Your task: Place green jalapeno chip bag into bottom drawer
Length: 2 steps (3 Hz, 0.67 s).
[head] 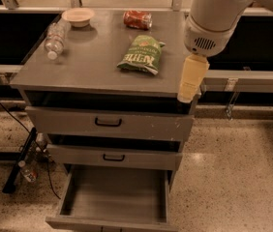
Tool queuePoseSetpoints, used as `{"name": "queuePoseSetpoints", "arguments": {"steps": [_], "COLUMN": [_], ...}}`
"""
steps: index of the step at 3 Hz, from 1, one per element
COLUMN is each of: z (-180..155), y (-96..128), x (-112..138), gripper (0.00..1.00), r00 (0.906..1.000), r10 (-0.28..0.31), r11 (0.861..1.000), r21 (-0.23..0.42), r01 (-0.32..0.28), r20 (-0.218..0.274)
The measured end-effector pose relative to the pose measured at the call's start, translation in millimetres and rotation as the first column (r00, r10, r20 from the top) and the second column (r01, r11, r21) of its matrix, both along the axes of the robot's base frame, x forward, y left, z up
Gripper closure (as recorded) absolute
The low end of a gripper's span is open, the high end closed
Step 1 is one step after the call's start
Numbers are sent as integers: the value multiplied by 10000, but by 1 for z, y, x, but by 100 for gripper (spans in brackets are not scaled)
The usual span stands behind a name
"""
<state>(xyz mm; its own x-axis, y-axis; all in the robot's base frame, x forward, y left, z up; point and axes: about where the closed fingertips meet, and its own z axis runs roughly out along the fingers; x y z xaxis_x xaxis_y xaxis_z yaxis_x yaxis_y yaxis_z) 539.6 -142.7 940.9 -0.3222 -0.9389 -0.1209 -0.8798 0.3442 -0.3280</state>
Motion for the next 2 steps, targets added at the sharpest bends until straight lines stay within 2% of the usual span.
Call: {"name": "queuePoseSetpoints", "arguments": {"steps": [1, 2], "z": [0, 3], "y": [0, -9], "x": [0, 28], "gripper": [0, 0], "r00": [10000, 9993], "r10": [0, -272], "r11": [10000, 9996], "r21": [0, -58], "r01": [0, 273], "r20": [0, 240]}}
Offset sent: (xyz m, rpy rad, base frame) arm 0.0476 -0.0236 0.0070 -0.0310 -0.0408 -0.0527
